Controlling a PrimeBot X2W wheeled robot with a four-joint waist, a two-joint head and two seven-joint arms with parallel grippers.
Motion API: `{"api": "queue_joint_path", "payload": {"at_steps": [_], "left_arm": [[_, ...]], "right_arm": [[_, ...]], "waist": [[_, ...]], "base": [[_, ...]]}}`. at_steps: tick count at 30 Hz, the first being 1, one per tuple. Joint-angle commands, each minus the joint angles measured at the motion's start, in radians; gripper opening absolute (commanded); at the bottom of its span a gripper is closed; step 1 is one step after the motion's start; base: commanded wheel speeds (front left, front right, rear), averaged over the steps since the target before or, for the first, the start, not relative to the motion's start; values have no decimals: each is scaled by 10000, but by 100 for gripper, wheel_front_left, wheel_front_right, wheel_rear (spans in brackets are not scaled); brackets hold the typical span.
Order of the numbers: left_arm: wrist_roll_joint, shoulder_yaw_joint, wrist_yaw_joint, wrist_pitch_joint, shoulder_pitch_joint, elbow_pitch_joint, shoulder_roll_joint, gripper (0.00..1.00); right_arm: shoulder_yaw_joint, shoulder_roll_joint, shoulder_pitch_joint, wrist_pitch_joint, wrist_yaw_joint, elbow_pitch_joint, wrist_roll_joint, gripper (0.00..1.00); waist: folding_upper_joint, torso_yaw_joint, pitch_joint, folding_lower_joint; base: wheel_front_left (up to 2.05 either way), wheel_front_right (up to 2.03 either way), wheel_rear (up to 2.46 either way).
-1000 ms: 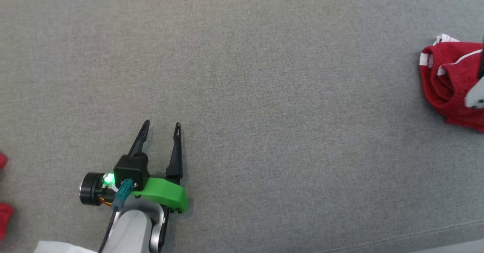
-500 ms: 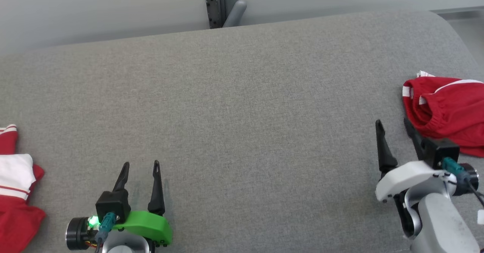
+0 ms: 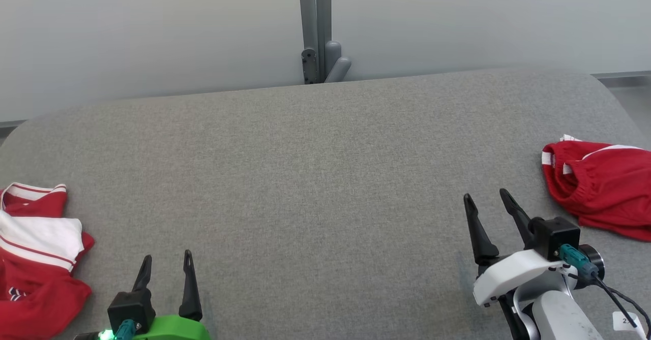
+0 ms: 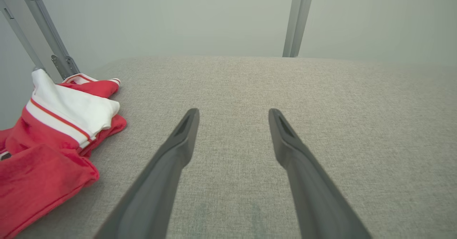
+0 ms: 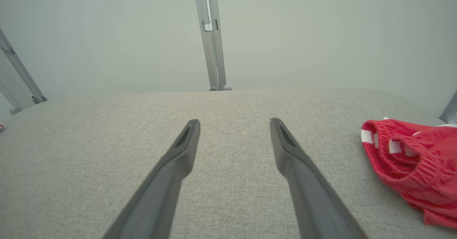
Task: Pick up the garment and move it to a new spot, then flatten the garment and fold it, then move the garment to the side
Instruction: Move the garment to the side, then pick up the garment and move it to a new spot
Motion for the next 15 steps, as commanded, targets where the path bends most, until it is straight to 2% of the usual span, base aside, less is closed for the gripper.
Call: {"api": "queue_joint_path", "payload": {"at_steps": [1, 10, 15], "left_arm": [[87, 43, -17, 0, 168, -49, 33, 100], [98, 39, -6, 0, 260, -150, 35, 100], [12, 7, 81, 0, 203, -113, 37, 100]], "right_arm": [[-15, 23, 145, -26, -14, -91, 52, 100], [41, 123, 313, -27, -14, -215, 77, 100], [62, 133, 310, -27, -14, -268, 76, 100]], "waist": [[1, -18, -70, 0], [1, -37, -1, 0], [1, 184, 113, 0]], "base": [[0, 0, 0], [0, 0, 0], [0, 0, 0]]}}
